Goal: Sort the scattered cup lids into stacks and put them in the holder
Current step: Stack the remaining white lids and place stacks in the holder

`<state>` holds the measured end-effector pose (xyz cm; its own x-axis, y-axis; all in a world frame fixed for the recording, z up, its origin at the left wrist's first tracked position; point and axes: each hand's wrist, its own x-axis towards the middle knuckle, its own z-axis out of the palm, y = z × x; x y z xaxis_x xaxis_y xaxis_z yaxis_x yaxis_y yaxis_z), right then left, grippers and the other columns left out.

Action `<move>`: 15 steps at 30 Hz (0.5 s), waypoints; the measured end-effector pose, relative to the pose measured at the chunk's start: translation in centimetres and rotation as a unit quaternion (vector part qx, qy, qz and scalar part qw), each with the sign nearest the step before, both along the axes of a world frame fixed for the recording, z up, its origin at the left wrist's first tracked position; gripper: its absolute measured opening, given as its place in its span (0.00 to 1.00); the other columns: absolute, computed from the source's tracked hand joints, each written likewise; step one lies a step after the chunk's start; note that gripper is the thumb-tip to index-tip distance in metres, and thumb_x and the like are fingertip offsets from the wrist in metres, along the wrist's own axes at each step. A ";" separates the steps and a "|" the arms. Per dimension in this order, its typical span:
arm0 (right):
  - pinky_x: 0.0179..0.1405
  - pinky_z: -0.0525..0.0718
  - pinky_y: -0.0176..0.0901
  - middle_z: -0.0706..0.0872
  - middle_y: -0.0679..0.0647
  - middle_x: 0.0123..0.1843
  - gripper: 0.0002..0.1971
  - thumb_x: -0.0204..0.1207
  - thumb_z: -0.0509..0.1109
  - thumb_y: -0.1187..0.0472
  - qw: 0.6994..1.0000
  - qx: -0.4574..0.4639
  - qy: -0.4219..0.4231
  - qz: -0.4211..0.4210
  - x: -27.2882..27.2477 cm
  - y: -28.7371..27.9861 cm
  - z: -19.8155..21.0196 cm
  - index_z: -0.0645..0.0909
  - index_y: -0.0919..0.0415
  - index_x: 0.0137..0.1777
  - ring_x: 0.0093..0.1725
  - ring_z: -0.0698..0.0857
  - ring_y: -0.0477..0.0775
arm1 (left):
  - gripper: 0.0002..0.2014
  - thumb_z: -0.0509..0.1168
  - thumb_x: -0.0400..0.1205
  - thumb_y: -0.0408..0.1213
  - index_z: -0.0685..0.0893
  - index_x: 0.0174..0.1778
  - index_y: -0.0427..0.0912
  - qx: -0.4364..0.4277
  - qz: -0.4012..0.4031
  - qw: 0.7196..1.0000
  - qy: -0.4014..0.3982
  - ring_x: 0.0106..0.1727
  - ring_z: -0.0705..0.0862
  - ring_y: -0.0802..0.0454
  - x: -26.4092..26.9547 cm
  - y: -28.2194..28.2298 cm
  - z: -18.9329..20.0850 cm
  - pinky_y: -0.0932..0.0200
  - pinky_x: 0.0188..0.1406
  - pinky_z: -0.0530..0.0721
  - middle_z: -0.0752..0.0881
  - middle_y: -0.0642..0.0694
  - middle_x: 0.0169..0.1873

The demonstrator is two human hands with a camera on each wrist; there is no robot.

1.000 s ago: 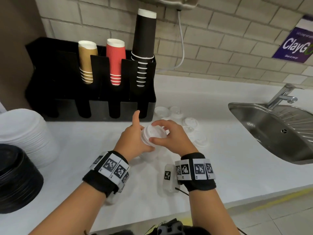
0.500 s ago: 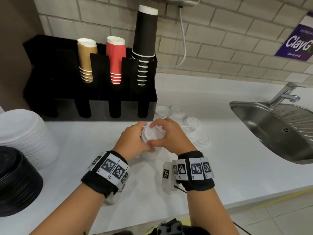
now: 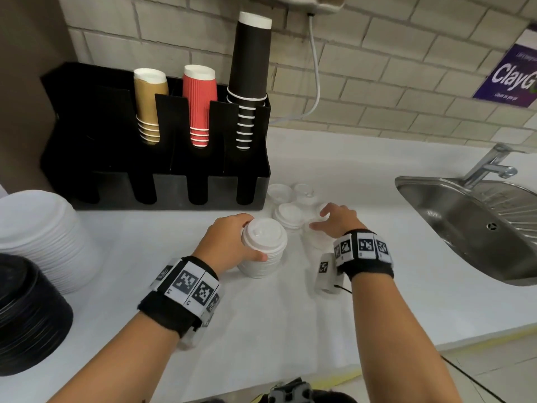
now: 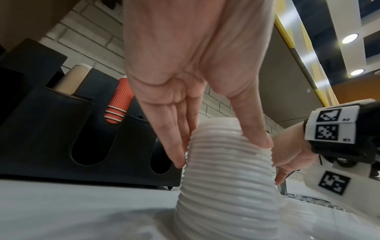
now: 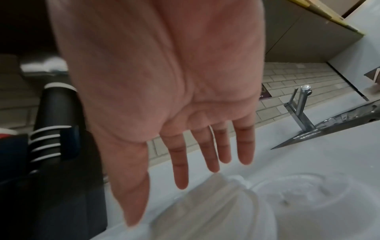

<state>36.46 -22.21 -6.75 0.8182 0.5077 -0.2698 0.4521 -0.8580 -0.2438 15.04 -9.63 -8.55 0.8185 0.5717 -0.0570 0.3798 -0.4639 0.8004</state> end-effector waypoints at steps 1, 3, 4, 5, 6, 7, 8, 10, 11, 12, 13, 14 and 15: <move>0.69 0.71 0.53 0.74 0.61 0.73 0.27 0.77 0.71 0.47 1.000 -0.019 0.005 0.001 0.5 0.1 0.0 0.73 0.57 0.72 0.76 0.66 0.63 | 0.31 0.85 0.63 0.40 0.83 0.62 0.47 0.000 0.000 1.000 0.000 0.58 0.83 0.49 0.0 0.0 0.0 0.46 0.61 0.83 0.86 0.51 0.56; 0.68 0.73 0.50 0.77 0.60 0.71 0.27 0.76 0.73 0.48 0.999 -0.036 0.003 0.020 0.8 0.4 0.0 0.73 0.60 0.71 0.73 0.72 0.63 | 0.31 0.85 0.62 0.40 0.83 0.61 0.46 0.000 0.001 1.000 0.000 0.57 0.84 0.49 0.0 0.0 0.1 0.46 0.61 0.83 0.86 0.51 0.56; 0.66 0.74 0.48 0.78 0.60 0.70 0.27 0.76 0.73 0.49 0.999 -0.033 0.002 0.028 0.9 0.5 -0.1 0.73 0.61 0.70 0.71 0.75 0.62 | 0.31 0.85 0.62 0.40 0.83 0.61 0.47 0.000 0.001 1.000 0.000 0.57 0.84 0.49 0.0 0.1 0.1 0.46 0.61 0.83 0.86 0.51 0.56; 0.64 0.75 0.47 0.79 0.60 0.69 0.26 0.76 0.73 0.51 0.999 -0.024 0.001 0.031 0.9 0.5 -0.1 0.74 0.62 0.69 0.69 0.77 0.62 | 0.31 0.85 0.62 0.41 0.83 0.61 0.47 0.000 0.001 1.000 0.001 0.57 0.84 0.49 0.1 0.1 0.1 0.46 0.61 0.83 0.86 0.51 0.56; 0.63 0.76 0.47 0.80 0.60 0.68 0.25 0.76 0.73 0.51 1.000 -0.012 0.001 0.028 0.9 0.5 -0.2 0.73 0.62 0.69 0.68 0.78 0.62 | 0.31 0.85 0.62 0.41 0.83 0.61 0.47 0.000 0.002 1.000 0.000 0.57 0.84 0.49 0.1 0.1 0.1 0.47 0.61 0.83 0.86 0.51 0.56; 0.63 0.76 0.49 0.80 0.61 0.68 0.25 0.76 0.73 0.51 1.000 0.003 0.004 0.021 1.0 0.4 -0.1 0.73 0.61 0.69 0.68 0.78 0.62 | 0.32 0.85 0.62 0.41 0.82 0.61 0.48 0.000 0.002 1.000 -0.001 0.57 0.84 0.49 0.0 0.1 0.0 0.47 0.61 0.83 0.86 0.52 0.56; 0.63 0.77 0.50 0.79 0.61 0.68 0.25 0.77 0.72 0.50 1.000 0.022 0.008 0.012 1.1 0.2 0.1 0.72 0.60 0.70 0.68 0.78 0.63 | 0.32 0.85 0.62 0.41 0.82 0.62 0.48 0.001 0.003 1.000 -0.003 0.57 0.84 0.49 0.0 0.0 0.0 0.47 0.61 0.83 0.86 0.52 0.56; 0.59 0.76 0.49 0.78 0.62 0.69 0.25 0.79 0.68 0.47 0.997 0.076 0.028 -0.001 1.0 -0.3 0.6 0.70 0.58 0.72 0.68 0.77 0.63 | 0.32 0.85 0.62 0.42 0.82 0.62 0.48 0.003 0.003 1.000 -0.005 0.57 0.84 0.50 -0.1 0.1 -0.1 0.47 0.61 0.83 0.86 0.52 0.56; 0.56 0.75 0.47 0.79 0.62 0.68 0.25 0.80 0.67 0.45 0.992 0.118 0.043 -0.004 0.8 -0.6 0.9 0.69 0.57 0.72 0.66 0.79 0.62 | 0.33 0.85 0.62 0.42 0.82 0.63 0.49 0.004 0.002 1.000 -0.005 0.57 0.84 0.50 -0.1 0.1 -0.1 0.47 0.61 0.83 0.86 0.52 0.56; 0.54 0.75 0.47 0.80 0.61 0.67 0.25 0.80 0.66 0.45 0.983 0.171 0.061 -0.004 0.5 -0.9 1.1 0.69 0.55 0.72 0.63 0.81 0.61 | 0.33 0.85 0.62 0.43 0.82 0.63 0.49 0.006 0.002 1.000 -0.006 0.58 0.84 0.50 -0.1 0.1 -0.1 0.47 0.61 0.83 0.86 0.52 0.56; 0.53 0.78 0.47 0.82 0.60 0.65 0.23 0.80 0.66 0.45 0.970 0.229 0.081 -0.003 -0.1 -1.3 1.3 0.71 0.54 0.71 0.58 0.83 0.59 | 0.33 0.85 0.62 0.43 0.83 0.62 0.49 0.009 0.002 1.000 -0.007 0.58 0.84 0.50 -0.1 0.1 -0.1 0.46 0.61 0.83 0.86 0.53 0.56; 0.52 0.82 0.47 0.84 0.59 0.62 0.21 0.79 0.67 0.46 0.954 0.283 0.103 0.000 -0.9 -1.6 1.4 0.73 0.52 0.69 0.54 0.84 0.56 | 0.33 0.85 0.62 0.43 0.83 0.62 0.49 0.014 0.003 1.000 -0.007 0.57 0.84 0.49 -0.1 0.1 -0.1 0.46 0.61 0.83 0.85 0.53 0.57; 0.50 0.85 0.45 0.85 0.57 0.59 0.19 0.78 0.69 0.47 0.937 0.327 0.123 0.005 -1.8 -1.8 1.3 0.75 0.51 0.66 0.50 0.85 0.53 | 0.33 0.85 0.61 0.44 0.83 0.62 0.49 0.023 0.005 1.000 -0.006 0.57 0.84 0.49 -0.1 0.0 -0.1 0.47 0.61 0.82 0.84 0.53 0.57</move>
<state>34.64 -24.02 -5.41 0.7663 0.6376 -0.0785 0.3208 -0.4856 -0.8132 14.96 -9.58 -8.68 0.8133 0.5815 -0.0197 0.3743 -0.4971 0.7828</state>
